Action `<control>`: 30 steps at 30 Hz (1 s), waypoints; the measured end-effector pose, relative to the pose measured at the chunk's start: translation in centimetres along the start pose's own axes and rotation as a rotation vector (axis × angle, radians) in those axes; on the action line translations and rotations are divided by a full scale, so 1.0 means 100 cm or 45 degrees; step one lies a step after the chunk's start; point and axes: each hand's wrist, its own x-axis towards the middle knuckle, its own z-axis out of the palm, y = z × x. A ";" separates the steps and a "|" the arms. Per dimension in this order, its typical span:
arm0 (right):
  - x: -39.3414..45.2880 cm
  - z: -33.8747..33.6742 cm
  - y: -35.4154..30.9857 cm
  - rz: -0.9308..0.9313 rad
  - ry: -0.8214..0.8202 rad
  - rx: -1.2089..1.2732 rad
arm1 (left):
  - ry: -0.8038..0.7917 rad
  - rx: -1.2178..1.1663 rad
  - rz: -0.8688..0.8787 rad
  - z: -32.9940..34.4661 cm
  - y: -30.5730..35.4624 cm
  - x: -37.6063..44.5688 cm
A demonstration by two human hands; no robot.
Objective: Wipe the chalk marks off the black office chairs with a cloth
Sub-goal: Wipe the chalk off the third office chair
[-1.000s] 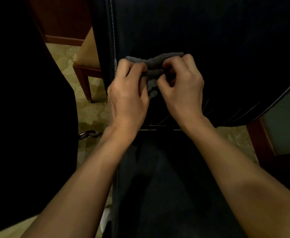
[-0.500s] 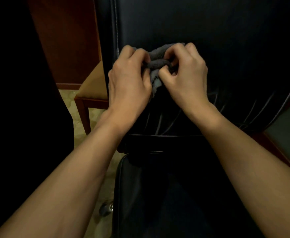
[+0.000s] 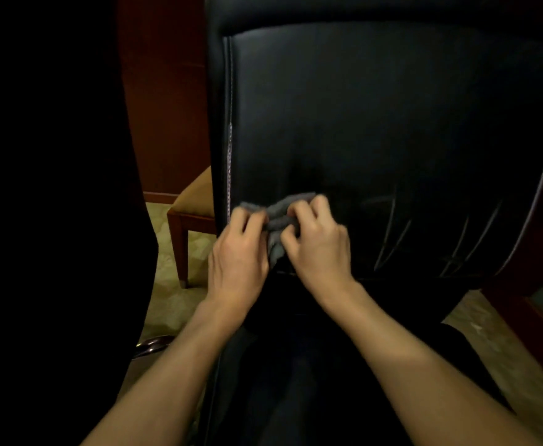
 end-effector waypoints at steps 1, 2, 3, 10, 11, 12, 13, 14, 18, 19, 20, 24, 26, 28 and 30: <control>-0.010 0.001 0.001 0.003 -0.059 0.022 | -0.037 -0.026 -0.019 0.001 -0.001 -0.012; -0.014 -0.001 0.002 0.002 -0.108 0.038 | -0.057 -0.064 -0.026 -0.002 0.000 -0.016; -0.011 -0.005 0.002 -0.010 -0.126 0.042 | -0.051 -0.105 -0.022 -0.005 0.001 -0.012; 0.097 -0.048 -0.008 0.027 0.009 -0.010 | 0.241 -0.060 -0.028 -0.032 0.014 0.099; 0.091 -0.043 -0.007 0.007 -0.005 -0.035 | 0.233 -0.044 -0.033 -0.026 0.012 0.092; 0.079 -0.035 -0.004 -0.032 -0.009 -0.065 | 0.211 -0.029 -0.031 -0.018 0.009 0.078; 0.061 -0.027 0.000 -0.065 -0.047 -0.088 | 0.173 -0.019 -0.031 -0.008 0.007 0.058; 0.040 -0.021 0.004 -0.090 -0.105 -0.105 | 0.115 -0.002 -0.028 0.000 0.006 0.035; -0.005 -0.017 0.017 -0.193 -0.329 -0.123 | -0.126 0.041 -0.059 0.008 0.008 -0.016; 0.002 -0.022 0.018 -0.221 -0.311 -0.107 | -0.118 0.035 -0.072 0.005 0.010 -0.011; 0.013 -0.029 0.017 -0.245 -0.254 -0.102 | -0.077 0.027 -0.084 -0.001 0.013 0.001; 0.080 -0.063 0.002 -0.217 0.038 -0.113 | 0.236 0.010 -0.071 -0.026 0.031 0.073; 0.098 -0.064 0.000 -0.173 0.000 -0.163 | 0.282 0.006 -0.091 -0.026 0.035 0.093; 0.093 -0.052 0.003 -0.181 -0.071 -0.200 | 0.238 0.018 -0.123 -0.015 0.030 0.087; 0.071 -0.042 0.007 -0.269 -0.162 -0.175 | 0.155 0.041 -0.151 -0.002 0.025 0.057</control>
